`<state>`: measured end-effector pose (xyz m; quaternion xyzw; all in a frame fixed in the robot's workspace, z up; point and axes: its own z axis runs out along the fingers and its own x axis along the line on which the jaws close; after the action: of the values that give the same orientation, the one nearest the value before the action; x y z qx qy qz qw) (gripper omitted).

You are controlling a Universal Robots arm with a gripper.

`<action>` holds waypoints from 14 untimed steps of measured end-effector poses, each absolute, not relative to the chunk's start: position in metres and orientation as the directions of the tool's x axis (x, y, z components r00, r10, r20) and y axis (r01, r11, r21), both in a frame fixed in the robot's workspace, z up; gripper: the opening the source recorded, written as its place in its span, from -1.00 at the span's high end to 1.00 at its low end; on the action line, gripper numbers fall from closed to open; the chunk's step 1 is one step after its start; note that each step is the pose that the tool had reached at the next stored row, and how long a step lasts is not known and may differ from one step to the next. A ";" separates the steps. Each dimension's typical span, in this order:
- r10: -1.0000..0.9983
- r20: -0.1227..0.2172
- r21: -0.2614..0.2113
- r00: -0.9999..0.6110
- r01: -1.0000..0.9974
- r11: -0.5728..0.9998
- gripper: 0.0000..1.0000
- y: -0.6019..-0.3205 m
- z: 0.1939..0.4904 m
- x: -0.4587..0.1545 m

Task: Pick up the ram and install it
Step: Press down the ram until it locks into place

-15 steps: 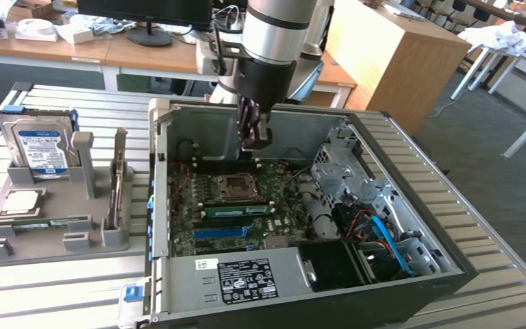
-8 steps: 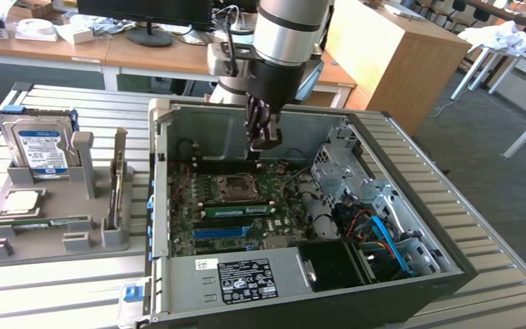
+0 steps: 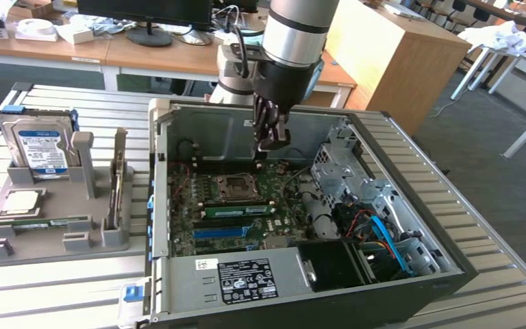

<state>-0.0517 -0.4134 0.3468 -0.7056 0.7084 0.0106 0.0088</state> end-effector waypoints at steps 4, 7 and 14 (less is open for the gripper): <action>-1.000 -0.027 0.003 -0.004 -1.000 0.004 0.80 -0.413 0.347 -0.052; -1.000 -0.027 0.003 -0.004 -1.000 0.004 0.80 -0.413 0.347 -0.052; -1.000 -0.027 0.003 -0.010 -1.000 0.010 0.80 -0.413 0.347 -0.052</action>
<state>-0.0516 -0.4133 0.3468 -0.7036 0.7105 0.0106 0.0087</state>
